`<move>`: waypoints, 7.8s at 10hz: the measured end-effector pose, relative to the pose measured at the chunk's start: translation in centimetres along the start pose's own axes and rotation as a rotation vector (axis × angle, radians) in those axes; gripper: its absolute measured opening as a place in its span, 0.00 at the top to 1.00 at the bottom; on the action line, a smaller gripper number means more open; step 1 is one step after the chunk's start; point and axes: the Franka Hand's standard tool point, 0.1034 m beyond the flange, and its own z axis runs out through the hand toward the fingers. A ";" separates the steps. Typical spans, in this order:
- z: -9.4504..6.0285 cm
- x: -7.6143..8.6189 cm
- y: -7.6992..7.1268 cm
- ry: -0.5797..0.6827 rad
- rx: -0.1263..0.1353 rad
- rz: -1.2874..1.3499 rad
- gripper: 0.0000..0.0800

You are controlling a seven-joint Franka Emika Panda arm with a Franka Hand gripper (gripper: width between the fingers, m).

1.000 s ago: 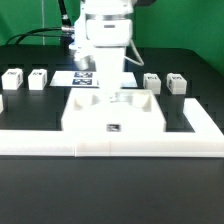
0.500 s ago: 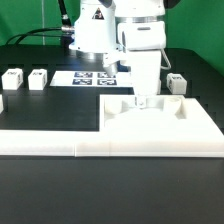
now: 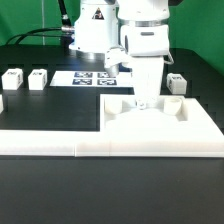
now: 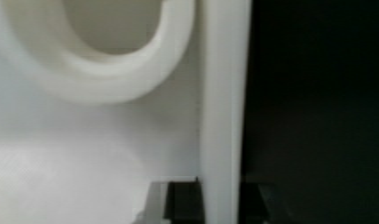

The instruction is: Assemble square table

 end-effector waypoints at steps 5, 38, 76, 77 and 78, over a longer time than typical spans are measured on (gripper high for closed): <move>0.0 -0.1 0.0 0.000 0.000 0.002 0.25; -2.9 10.4 -8.5 -0.265 0.151 1.433 0.19; -11.4 6.1 -6.4 -0.517 0.406 1.433 0.64; -11.2 6.4 -5.6 -0.446 0.353 1.447 0.64; -11.4 6.4 -5.1 -0.386 0.305 1.455 0.64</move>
Offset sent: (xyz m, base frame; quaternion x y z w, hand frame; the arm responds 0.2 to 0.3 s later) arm 0.0000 0.0000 0.0000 0.0000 0.0000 0.0000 1.0000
